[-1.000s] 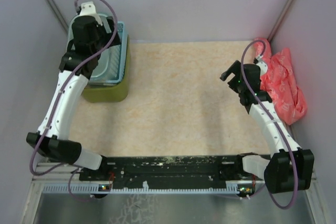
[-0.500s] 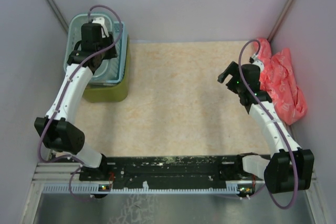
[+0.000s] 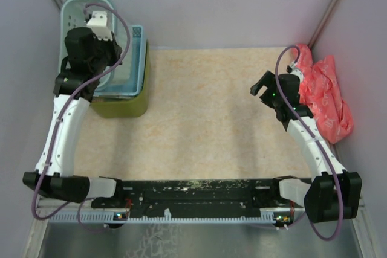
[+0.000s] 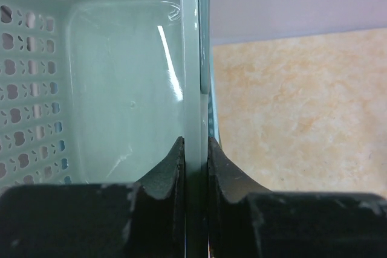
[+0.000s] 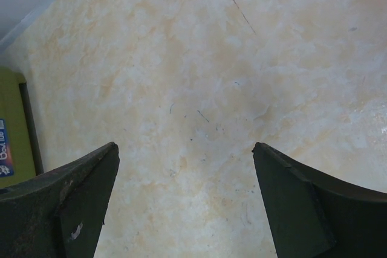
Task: Turn the large container upside down
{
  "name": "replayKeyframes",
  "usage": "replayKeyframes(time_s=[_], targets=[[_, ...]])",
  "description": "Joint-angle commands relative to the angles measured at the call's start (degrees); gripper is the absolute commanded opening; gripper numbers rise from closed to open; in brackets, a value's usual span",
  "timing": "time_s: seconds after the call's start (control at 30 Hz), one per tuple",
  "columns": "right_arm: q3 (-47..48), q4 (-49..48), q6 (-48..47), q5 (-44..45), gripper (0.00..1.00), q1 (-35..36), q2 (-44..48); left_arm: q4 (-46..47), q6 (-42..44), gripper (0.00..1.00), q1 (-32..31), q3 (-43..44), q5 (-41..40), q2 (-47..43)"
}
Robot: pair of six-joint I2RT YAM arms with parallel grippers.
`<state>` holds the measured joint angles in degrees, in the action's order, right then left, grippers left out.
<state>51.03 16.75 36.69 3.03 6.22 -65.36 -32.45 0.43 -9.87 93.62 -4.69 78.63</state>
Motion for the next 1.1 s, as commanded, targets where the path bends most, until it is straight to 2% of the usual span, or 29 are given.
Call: replayKeyframes(time_s=[0.0,0.13,0.27,0.3,0.47,0.6,0.7,0.83,1.07], targets=[[1.35,-2.52,0.78,-0.58,0.92,0.11,1.78,5.46,4.61,0.00,0.22,5.25,5.03,-6.06],[1.93,-2.38,-1.38,-0.35,0.93,0.10,4.14,5.49,0.45,0.00,0.13,10.74,17.57,-6.99],[5.42,-0.87,-8.08,-3.18,0.94,0.10,6.86,10.84,-8.06,0.00,-1.75,8.80,41.25,-5.93],[6.56,0.20,-9.19,-2.72,0.95,0.10,7.66,13.31,-10.50,0.00,-3.32,7.64,42.90,-5.48],[8.46,1.50,-11.41,3.32,0.98,0.11,14.35,21.90,-17.20,0.00,-16.03,2.86,44.23,-2.03],[9.77,3.48,-10.57,11.44,0.98,0.11,20.42,27.42,-24.80,0.00,-19.42,-0.78,46.90,2.12],[11.25,3.58,-12.46,13.11,0.97,0.06,24.08,36.44,-33.27,0.00,-20.62,-7.84,48.93,3.71],[13.75,4.29,-14.49,9.55,0.98,0.09,25.36,48.97,-42.99,0.00,-23.03,-14.85,52.24,9.39],[19.75,16.87,-15.72,-3.35,0.98,0.11,18.01,52.96,-47.36,0.00,-24.76,-14.39,51.79,19.07]])
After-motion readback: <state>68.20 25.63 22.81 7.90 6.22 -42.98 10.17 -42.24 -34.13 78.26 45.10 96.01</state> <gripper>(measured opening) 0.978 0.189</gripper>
